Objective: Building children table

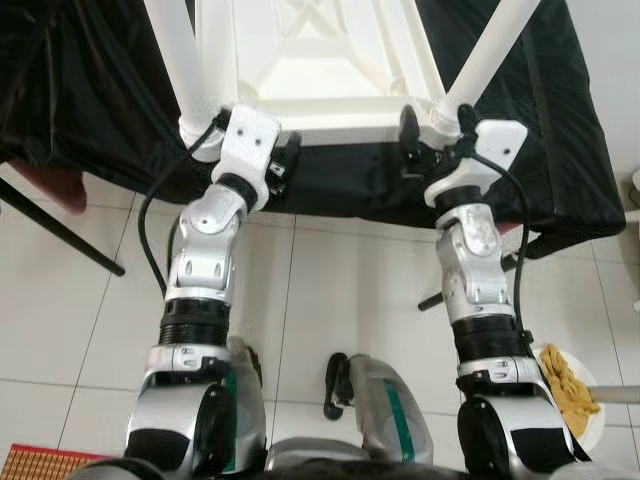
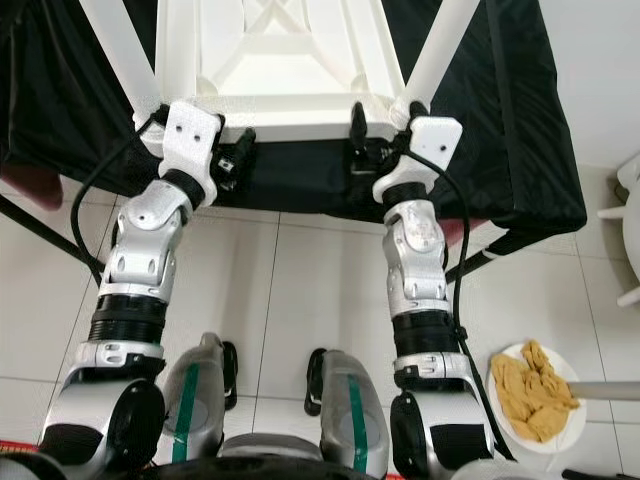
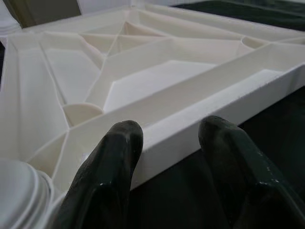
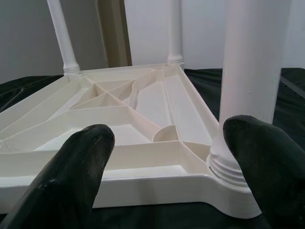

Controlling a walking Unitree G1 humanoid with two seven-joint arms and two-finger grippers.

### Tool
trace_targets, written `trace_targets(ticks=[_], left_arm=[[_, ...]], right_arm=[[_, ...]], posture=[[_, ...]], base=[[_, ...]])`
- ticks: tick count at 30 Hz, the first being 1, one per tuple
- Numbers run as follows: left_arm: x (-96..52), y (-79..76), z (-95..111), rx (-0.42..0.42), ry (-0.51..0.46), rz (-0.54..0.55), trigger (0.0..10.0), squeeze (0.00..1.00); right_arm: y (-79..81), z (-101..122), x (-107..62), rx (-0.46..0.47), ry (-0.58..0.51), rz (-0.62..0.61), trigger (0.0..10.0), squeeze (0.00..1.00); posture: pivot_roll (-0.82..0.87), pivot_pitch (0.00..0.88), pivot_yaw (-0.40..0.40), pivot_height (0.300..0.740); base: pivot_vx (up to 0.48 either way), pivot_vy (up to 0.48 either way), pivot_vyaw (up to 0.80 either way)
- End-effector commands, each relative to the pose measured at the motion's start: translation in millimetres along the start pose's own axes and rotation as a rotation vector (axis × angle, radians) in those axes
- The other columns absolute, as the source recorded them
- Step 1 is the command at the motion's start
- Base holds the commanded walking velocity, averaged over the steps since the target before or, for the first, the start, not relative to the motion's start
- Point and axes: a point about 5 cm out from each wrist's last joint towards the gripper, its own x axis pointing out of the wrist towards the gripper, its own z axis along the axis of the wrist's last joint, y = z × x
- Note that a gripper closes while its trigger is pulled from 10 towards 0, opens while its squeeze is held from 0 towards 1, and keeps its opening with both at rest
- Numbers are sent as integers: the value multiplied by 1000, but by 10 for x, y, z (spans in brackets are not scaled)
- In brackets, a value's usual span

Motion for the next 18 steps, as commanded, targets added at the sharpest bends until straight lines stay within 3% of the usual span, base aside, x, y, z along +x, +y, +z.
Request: trace_targets(ticks=[1,6,14,17,18], left_arm=[[-19,10,0,-12,-12,96,10000,0],[-62,35,-39,-44,-14,132,10000,0],[-58,147,21,-11,-46,161,10000,0],[-38,166,57,1,-60,146,10000,0],[-8,137,110,18,-84,94,10000,0]], right_arm=[[-28,-60,-46,-13,20,-9,10000,0],[-46,-79,-118,-34,22,-14,10000,0],[-20,-50,-214,-66,-1,18,10000,0],[-4,-58,-242,-67,0,21,10000,0],[2,-67,-248,-66,3,21,10000,0]], posture=[[30,38,-46,740],[20,47,-48,740],[22,54,-57,740],[20,51,-50,740],[18,52,-49,740]], base=[[0,0,0],[0,0,0],[0,0,0],[0,0,0],[0,0,0]])
